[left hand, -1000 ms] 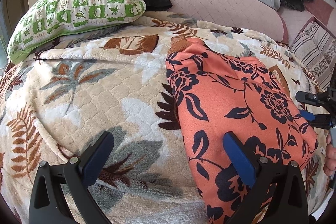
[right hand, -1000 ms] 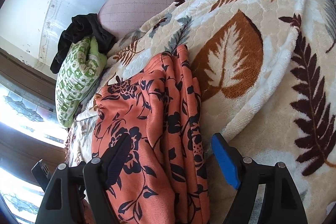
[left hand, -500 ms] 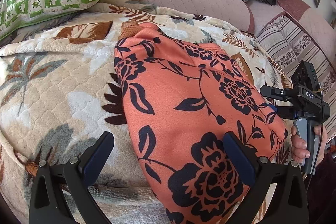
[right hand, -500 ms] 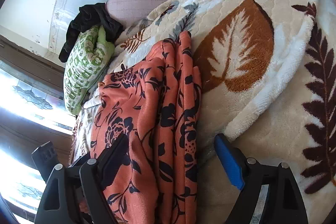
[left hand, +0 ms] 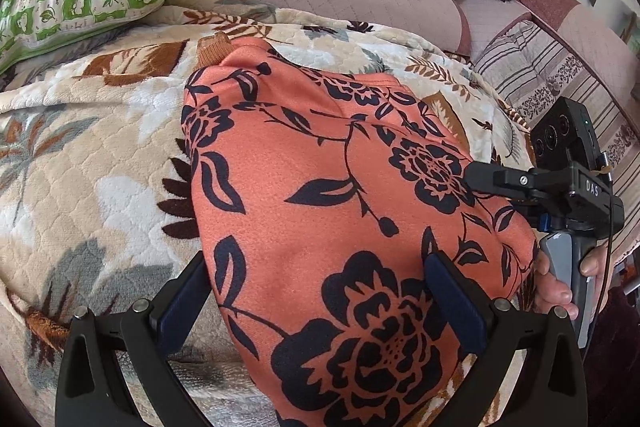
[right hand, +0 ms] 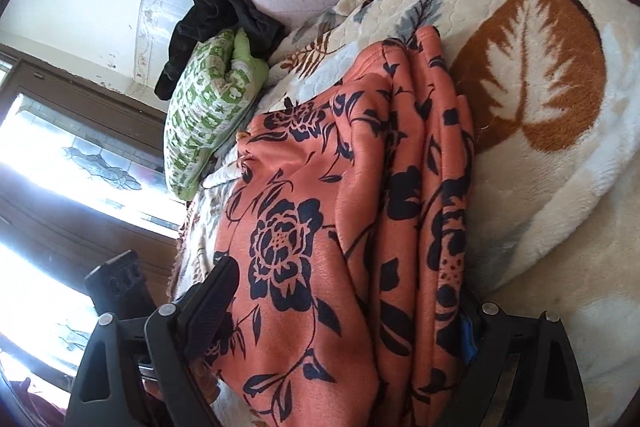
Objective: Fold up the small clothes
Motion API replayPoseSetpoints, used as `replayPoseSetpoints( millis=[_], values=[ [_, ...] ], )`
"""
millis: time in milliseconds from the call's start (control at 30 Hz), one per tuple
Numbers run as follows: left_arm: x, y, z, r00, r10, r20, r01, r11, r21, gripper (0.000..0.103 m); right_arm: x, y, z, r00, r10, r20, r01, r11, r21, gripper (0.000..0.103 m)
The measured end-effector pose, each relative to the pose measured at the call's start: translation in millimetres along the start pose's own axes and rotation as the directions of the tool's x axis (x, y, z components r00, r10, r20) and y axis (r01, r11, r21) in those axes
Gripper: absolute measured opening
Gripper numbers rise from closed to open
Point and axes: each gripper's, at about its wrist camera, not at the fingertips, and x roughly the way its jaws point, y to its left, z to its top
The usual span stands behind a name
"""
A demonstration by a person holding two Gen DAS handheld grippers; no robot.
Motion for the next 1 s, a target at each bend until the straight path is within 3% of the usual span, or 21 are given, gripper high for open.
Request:
replayPoseSetpoints(
  millis=[100,333,533,800,1000],
  values=[
    [-0.5,-1.5,0.4,1.000,0.007,0.002,-0.007,1.000,0.007,0.103,3.7,8.1,-3.3,0.999,-0.051,0.010,0.051,0.998,-0.035,0.089],
    [-3.6,-5.2,0.8,1.000,0.028,0.008,-0.028,1.000,0.014,0.103,-6.9,9.0,-12.7,0.992,-0.094,0.080,0.096,0.995,-0.014,0.054],
    [0.1,-6.6,0.0,0.999,0.045,-0.001,-0.045,0.999,0.012,0.103,-6.2,4.4,-17.6,0.992,-0.099,0.084,0.099,0.995,0.004,0.053],
    [8.2,1.9,-0.9,0.999,-0.036,-0.037,0.034,0.998,-0.053,0.102,-3.5,-1.1,-18.3,0.991,-0.091,0.095,0.088,0.995,0.037,0.054],
    [-1.5,-7.9,-0.1,1.000,0.011,0.003,-0.011,0.999,0.032,0.076,-4.6,17.5,-21.8,0.981,-0.150,0.124,0.153,0.988,-0.010,0.046]
  ],
)
